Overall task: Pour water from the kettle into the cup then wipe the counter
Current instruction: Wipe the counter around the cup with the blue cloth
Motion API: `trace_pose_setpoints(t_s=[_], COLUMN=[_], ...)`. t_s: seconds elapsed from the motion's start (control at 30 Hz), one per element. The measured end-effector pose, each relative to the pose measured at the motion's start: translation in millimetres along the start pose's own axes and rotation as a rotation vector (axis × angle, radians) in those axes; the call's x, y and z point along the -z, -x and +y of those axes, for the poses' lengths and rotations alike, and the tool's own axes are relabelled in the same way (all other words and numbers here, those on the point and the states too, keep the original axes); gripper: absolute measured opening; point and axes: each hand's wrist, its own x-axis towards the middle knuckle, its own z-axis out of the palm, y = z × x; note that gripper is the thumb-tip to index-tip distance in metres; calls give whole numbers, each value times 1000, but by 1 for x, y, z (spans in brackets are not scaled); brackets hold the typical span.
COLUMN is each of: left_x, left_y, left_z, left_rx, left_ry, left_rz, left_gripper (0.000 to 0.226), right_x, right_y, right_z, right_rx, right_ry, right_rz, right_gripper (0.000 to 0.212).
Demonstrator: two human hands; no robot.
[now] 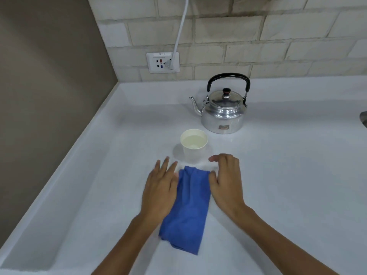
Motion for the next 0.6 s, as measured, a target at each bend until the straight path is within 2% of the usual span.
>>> trace_pose_setpoints(t_s=[0.1,0.17,0.2,0.27,0.4,0.53,0.6], left_x=[6,0,-3,-9,-13,-15,-16], left_y=[-29,-39,-41,-42,-41,-41,-41], left_z=[-26,-38,-42,-47,-51,-54,-53], left_rx=[51,91,105,117,106,89,93], left_ry=[-118,-202,-230,-260,-277,-293,-297], left_rz=[-6,-62,-82,-88,-51,-23,-6], left_gripper=[47,50,51,52,52,52,52], right_x=[-10,-25,-34,-47,-40,-9,6], right_y=[39,51,55,59,64,58,42], right_z=[-29,-47,-52,-60,-57,-22,9], right_rx=[159,113,84,64,87,129,99], right_ry=[169,295,372,524,669,651,676], right_rz=[-219,-452,-513,-518,-482,-497,-439], right_gripper=[28,45,54,62,57,57,57])
